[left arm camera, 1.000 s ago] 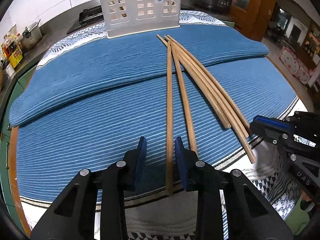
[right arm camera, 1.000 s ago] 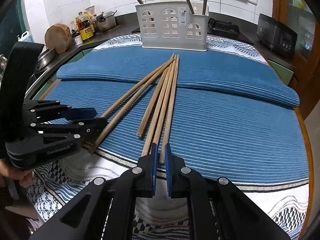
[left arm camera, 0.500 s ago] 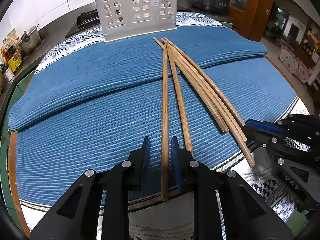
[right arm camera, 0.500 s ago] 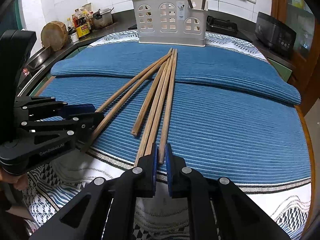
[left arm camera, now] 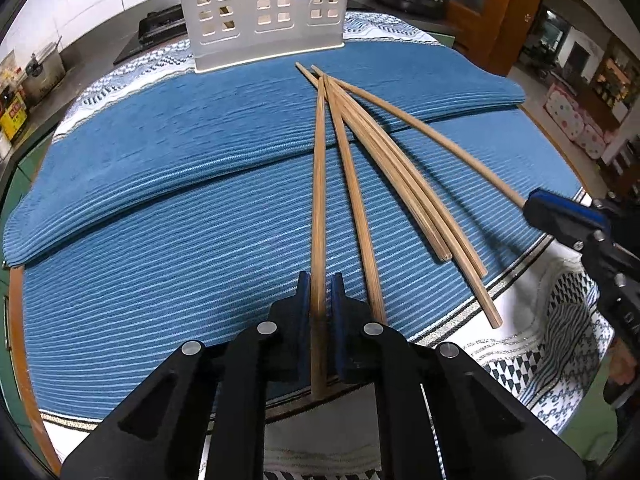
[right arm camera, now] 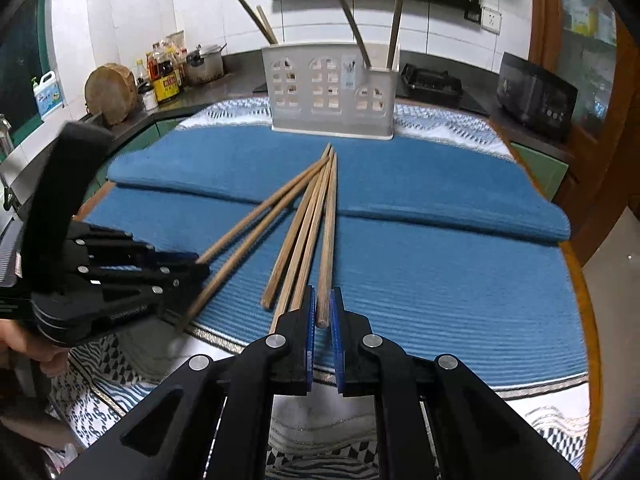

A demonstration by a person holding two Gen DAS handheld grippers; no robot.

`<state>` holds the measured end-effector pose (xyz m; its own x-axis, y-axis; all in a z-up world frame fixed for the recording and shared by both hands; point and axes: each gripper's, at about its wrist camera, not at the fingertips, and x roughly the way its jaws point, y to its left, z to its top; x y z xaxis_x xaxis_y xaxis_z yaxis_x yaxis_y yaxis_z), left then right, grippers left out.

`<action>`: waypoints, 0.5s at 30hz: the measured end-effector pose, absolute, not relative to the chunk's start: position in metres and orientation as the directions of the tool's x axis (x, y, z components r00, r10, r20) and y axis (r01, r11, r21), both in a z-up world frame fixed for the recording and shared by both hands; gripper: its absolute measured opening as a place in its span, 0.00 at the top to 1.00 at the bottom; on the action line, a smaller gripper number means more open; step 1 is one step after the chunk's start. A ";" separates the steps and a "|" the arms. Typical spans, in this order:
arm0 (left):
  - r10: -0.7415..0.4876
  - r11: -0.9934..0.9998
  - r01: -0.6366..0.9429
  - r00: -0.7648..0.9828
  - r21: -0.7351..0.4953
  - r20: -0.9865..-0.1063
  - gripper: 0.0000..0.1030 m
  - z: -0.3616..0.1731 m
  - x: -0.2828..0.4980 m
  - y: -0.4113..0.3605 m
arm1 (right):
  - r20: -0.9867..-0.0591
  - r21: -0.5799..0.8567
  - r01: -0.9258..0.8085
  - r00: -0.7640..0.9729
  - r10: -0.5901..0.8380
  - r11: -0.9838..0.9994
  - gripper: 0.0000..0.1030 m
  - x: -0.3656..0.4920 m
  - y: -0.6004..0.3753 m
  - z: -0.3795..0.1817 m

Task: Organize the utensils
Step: 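Lift the chopstick with the right gripper to the holder while the left gripper carries its chopstick there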

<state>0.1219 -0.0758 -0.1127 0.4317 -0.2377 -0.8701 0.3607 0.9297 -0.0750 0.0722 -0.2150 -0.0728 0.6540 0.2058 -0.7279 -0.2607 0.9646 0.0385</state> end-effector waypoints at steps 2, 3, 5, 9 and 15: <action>-0.228 0.927 0.371 0.430 -0.060 -0.873 0.91 -0.112 0.122 -0.078 | -0.716 0.035 -0.259 0.668 0.205 0.965 0.93 0.071 -0.216 -0.066; -0.223 0.926 0.374 0.433 -0.051 -0.873 0.91 -0.112 0.122 -0.079 | -0.708 0.035 -0.258 0.676 0.206 0.966 0.93 0.071 -0.217 -0.061; -0.235 0.925 0.374 0.435 -0.063 -0.869 0.95 -0.111 0.123 -0.078 | -0.693 0.033 -0.256 0.691 0.206 0.966 0.93 0.070 -0.219 -0.053; -0.274 0.926 0.362 0.454 -0.105 -0.848 0.95 -0.100 0.123 -0.072 | -0.658 0.016 -0.263 0.723 0.209 0.965 0.93 0.067 -0.221 -0.033; -0.320 0.925 0.350 0.508 -0.147 -0.800 0.95 -0.073 0.127 -0.059 | -0.601 -0.003 -0.269 0.771 0.213 0.963 0.93 0.071 -0.226 0.001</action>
<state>0.1272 -0.0588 -0.0725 0.5080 -0.3196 -0.7998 0.3502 0.9250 -0.1472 0.0712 -0.2261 0.0008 0.7707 0.2130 -0.6005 -0.2685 0.9633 -0.0029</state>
